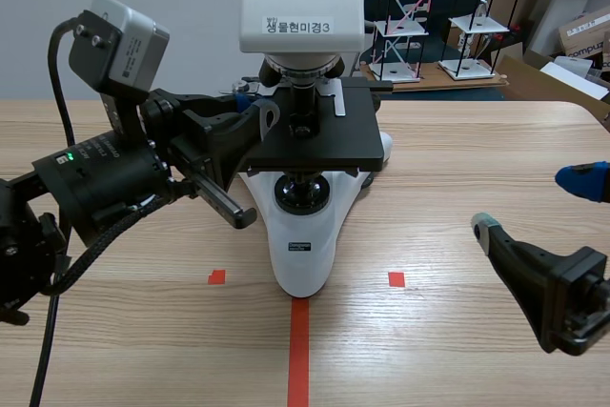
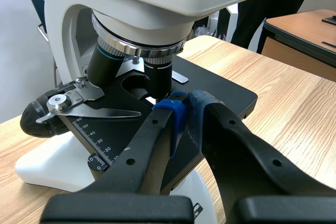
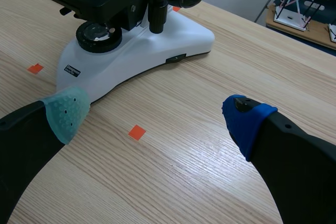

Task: Return to the home posture

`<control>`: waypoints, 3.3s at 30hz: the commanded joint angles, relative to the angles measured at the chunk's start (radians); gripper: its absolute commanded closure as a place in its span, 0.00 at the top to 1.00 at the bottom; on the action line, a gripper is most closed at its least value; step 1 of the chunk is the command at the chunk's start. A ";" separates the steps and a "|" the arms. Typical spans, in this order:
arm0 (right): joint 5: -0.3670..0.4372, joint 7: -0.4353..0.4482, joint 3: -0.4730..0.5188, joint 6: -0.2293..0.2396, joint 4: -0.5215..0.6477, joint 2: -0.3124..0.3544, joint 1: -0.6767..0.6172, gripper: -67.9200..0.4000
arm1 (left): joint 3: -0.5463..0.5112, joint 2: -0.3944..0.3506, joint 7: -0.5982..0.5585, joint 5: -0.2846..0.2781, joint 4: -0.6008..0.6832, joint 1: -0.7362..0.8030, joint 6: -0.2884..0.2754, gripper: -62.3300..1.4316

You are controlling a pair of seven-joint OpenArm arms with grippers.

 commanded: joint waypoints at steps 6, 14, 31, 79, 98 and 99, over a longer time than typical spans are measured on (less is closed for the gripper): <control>0.003 0.015 -0.004 -0.001 0.008 0.000 0.011 0.82 | 0.000 0.003 -0.017 -0.010 0.010 -0.001 0.003 0.06; -0.001 0.015 -0.004 -0.001 0.008 0.000 0.011 0.82 | 0.000 0.003 -0.017 -0.010 0.010 -0.001 0.003 0.06; -0.004 0.016 -0.004 0.000 0.008 0.000 0.011 0.82 | 0.000 0.003 -0.017 -0.010 0.010 -0.001 0.003 0.06; -0.004 0.048 -0.004 0.000 0.008 0.000 0.011 0.82 | -0.429 -0.070 -0.482 0.171 0.208 0.736 0.003 0.97; -0.004 0.048 -0.004 0.000 0.008 0.000 0.011 0.82 | -0.429 -0.070 -0.482 0.171 0.208 0.736 0.003 0.97; -0.004 0.048 -0.004 0.000 0.008 0.000 0.011 0.82 | -0.429 -0.070 -0.482 0.171 0.208 0.736 0.003 0.97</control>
